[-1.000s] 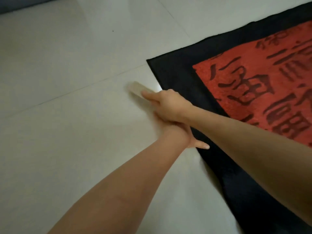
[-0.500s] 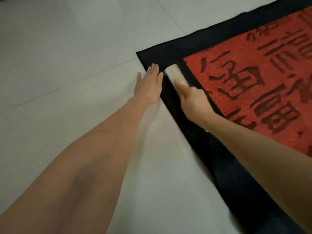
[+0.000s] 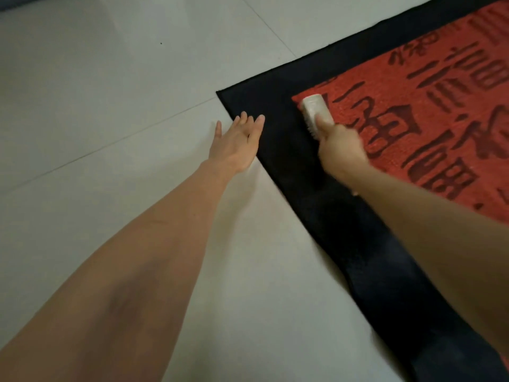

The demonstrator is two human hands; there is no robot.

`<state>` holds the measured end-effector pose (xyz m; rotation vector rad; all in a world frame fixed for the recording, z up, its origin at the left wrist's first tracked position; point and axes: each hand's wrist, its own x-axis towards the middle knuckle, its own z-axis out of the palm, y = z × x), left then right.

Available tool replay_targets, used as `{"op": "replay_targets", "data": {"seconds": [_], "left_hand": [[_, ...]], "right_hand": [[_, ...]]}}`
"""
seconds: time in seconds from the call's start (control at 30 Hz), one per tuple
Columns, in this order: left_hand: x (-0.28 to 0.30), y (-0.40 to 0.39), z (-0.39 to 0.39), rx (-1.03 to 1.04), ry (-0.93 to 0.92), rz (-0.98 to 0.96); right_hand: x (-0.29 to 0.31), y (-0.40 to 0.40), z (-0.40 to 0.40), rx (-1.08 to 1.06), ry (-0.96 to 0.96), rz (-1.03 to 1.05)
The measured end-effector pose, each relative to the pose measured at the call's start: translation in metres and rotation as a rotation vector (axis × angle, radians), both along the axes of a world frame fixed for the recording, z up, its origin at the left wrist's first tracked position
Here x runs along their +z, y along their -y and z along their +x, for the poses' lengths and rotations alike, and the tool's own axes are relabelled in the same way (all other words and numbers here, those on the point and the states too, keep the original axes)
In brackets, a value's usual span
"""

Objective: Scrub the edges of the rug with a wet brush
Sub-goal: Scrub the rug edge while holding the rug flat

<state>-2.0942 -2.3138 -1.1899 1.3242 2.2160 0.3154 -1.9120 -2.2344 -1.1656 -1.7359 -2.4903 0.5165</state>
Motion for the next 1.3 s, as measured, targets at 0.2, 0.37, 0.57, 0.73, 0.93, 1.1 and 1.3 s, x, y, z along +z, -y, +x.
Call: {"op": "replay_targets", "data": {"seconds": [0.2, 0.37, 0.57, 0.73, 0.93, 1.1, 1.3], "left_hand": [[0.000, 0.004, 0.004, -0.011, -0.012, -0.018], [-0.003, 0.008, 0.007, -0.056, -0.075, -0.054], [-0.004, 0.010, 0.005, -0.145, -0.249, -0.109], [-0.006, 0.014, 0.006, -0.185, -0.336, -0.099], [0.017, -0.004, 0.022, -0.205, -0.255, -0.151], [0.005, -0.006, 0.072, -0.265, -0.137, -0.088], [-0.006, -0.002, 0.074, -0.241, -0.141, -0.080]], "right_hand": [[-0.004, 0.032, 0.011, 0.282, -0.045, -0.089], [-0.008, 0.078, 0.024, 0.248, -0.109, -0.089], [0.007, 0.034, 0.046, 0.082, -0.025, -0.067], [0.002, 0.108, 0.034, 0.348, -0.116, -0.237], [0.028, 0.060, 0.076, 0.047, -0.124, 0.032], [0.031, 0.055, 0.081, -0.087, -0.196, -0.038], [0.013, 0.069, 0.080, -0.071, -0.310, -0.026]]}}
